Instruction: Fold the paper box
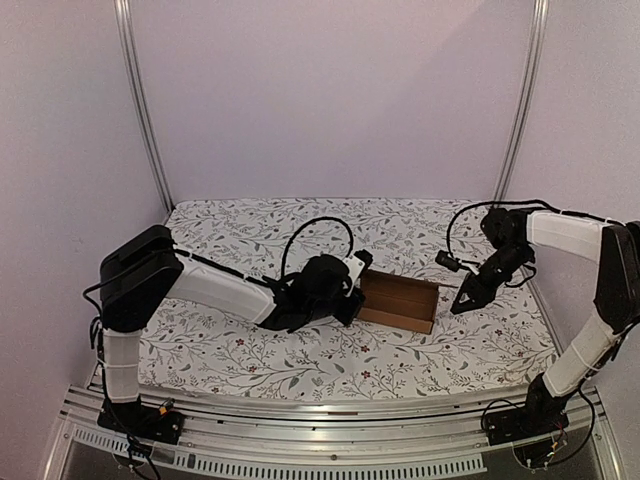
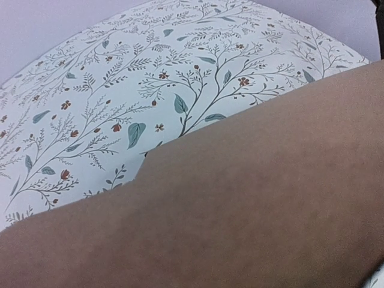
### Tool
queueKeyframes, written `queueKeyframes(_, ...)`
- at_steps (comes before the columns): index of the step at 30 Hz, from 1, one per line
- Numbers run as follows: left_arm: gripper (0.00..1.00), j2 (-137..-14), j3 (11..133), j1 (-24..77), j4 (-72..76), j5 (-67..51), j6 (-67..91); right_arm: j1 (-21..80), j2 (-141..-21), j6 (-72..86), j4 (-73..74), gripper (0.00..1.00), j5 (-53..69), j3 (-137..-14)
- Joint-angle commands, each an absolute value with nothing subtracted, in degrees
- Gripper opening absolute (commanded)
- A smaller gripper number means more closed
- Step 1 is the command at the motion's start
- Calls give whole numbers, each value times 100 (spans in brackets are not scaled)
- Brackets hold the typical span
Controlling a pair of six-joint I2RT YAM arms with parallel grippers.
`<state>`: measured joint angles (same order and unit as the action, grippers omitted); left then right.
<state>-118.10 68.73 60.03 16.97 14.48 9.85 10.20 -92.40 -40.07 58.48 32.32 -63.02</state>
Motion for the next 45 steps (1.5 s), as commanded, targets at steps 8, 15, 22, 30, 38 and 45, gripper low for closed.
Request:
queueKeyframes(8,0,-11785,6691,6218,1466,1588,790,926,-7817,-4853,7608,43,2780,-6940)
queueKeyframes(15,0,-11742,6688,6239,1461,1619,785,2357,-7632,-3507,6543,57,1760,-7414)
queueKeyframes(22,0,-11706,6715,6265,1394,1659,780,3004,-8348,-3122,5848,54,1097,-7476)
queueKeyframes(30,0,-11700,6771,6281,1368,1639,769,3452,-8218,-3284,5544,19,564,-7116)
queueKeyframes(38,2,-11432,6478,6336,1358,1713,807,3863,-8073,-3433,5429,9,161,-6728)
queueKeyframes(45,26,-10412,5293,6796,1651,1989,635,3926,-8079,-3502,5328,8,193,-6490)
